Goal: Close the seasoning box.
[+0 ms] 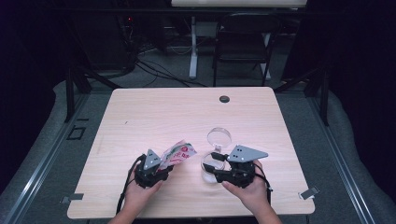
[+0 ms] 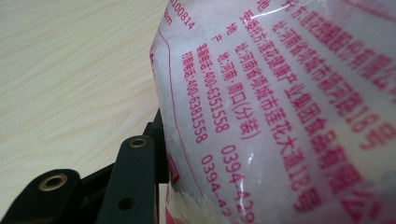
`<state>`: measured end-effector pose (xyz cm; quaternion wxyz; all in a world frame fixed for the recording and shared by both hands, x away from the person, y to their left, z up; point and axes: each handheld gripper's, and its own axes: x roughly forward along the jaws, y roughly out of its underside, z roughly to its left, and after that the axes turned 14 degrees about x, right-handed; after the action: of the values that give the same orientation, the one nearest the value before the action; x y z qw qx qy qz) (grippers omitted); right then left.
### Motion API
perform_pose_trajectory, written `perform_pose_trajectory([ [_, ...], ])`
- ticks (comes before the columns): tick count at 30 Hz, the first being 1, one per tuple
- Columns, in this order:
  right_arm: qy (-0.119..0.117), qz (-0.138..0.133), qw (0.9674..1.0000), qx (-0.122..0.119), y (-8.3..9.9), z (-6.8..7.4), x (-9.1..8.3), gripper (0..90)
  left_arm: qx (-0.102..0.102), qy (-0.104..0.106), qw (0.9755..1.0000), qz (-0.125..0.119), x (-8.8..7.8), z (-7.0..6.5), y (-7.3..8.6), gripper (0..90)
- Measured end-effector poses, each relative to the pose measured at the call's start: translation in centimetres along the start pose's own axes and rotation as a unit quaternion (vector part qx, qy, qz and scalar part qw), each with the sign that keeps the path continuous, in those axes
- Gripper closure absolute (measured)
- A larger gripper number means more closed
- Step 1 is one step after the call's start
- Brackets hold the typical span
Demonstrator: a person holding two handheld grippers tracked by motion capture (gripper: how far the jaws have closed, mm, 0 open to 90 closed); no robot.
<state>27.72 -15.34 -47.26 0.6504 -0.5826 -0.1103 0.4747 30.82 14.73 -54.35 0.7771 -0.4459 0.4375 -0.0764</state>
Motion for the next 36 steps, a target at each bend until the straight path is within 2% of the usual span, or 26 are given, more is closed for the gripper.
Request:
perform_pose_trajectory([
  [1,0.000,0.002,1.0000,0.003,0.0,0.0,-0.1,50.4,0.012,-0.001,0.9999,0.001,0.2,0.3,-0.9,60.2],
  [3,0.001,0.005,1.0000,0.003,-0.1,-0.1,-0.3,50.4,0.018,-0.001,0.9998,-0.002,0.3,0.5,-1.4,60.2],
  [4,0.007,0.004,1.0000,-0.002,-0.3,-0.1,-0.6,50.6,0.030,-0.001,0.9995,-0.007,0.5,0.8,-2.4,60.2],
  [5,0.009,0.004,0.9999,-0.002,-0.5,-0.2,-0.8,51.0,0.030,-0.001,0.9995,-0.007,0.5,0.8,-2.4,60.2],
  [8,0.012,0.004,0.9999,-0.001,-0.9,-0.4,-0.9,51.8,0.045,0.000,0.9989,-0.012,1.2,1.2,-4.0,60.2],
  [10,0.017,0.011,0.9998,0.007,-1.4,-1.1,-0.8,52.0,0.055,0.005,0.9983,-0.015,2.0,1.4,-5.3,60.2],
  [14,0.031,0.025,0.9992,0.000,-2.2,-1.6,-0.8,52.0,0.062,0.008,0.9978,-0.022,2.8,1.5,-6.3,60.2],
  [16,0.036,0.025,0.9990,0.002,-3.2,-2.0,-0.9,52.1,0.064,0.015,0.9975,-0.025,3.5,1.7,-6.9,60.2],
  [19,0.036,0.023,0.9991,0.006,-4.0,-2.4,-0.9,53.2,0.070,0.012,0.9971,-0.026,3.8,1.7,-7.1,60.2],
  [20,0.034,0.024,0.9991,0.011,-4.7,-2.8,-0.9,53.5,0.075,0.005,0.9968,-0.025,3.8,1.7,-7.1,60.2],
  [22,0.031,0.023,0.9992,0.015,-5.1,-3.0,-0.8,53.6,0.075,0.006,0.9968,-0.028,3.9,1.7,-7.0,60.2],
  [24,0.035,0.025,0.9991,0.004,-5.9,-3.0,-0.6,53.8,0.072,0.005,0.9970,-0.029,3.9,1.8,-6.8,60.2],
  [26,0.038,0.021,0.9991,-0.004,-6.2,-2.9,-0.6,53.9,0.083,-0.013,0.9962,-0.023,3.7,1.7,-6.5,60.2],
  [29,0.038,0.010,0.9992,-0.011,-6.2,-2.6,-0.8,54.0,0.090,-0.018,0.9955,-0.020,3.5,1.5,-6.3,60.2],
  [31,0.035,-0.003,0.9992,-0.021,-5.9,-2.1,-1.2,54.3,0.106,-0.033,0.9937,-0.011,3.2,1.2,-6.0,60.2],
  [33,0.030,-0.013,0.9992,-0.022,-5.7,-1.6,-1.5,53.3,0.112,-0.038,0.9929,-0.009,3.0,1.1,-5.9,60.2],
  [36,0.031,-0.026,0.9989,-0.023,-5.4,-1.2,-1.7,52.6,0.138,-0.066,0.9883,-0.001,2.5,0.9,-5.8,60.2],
])
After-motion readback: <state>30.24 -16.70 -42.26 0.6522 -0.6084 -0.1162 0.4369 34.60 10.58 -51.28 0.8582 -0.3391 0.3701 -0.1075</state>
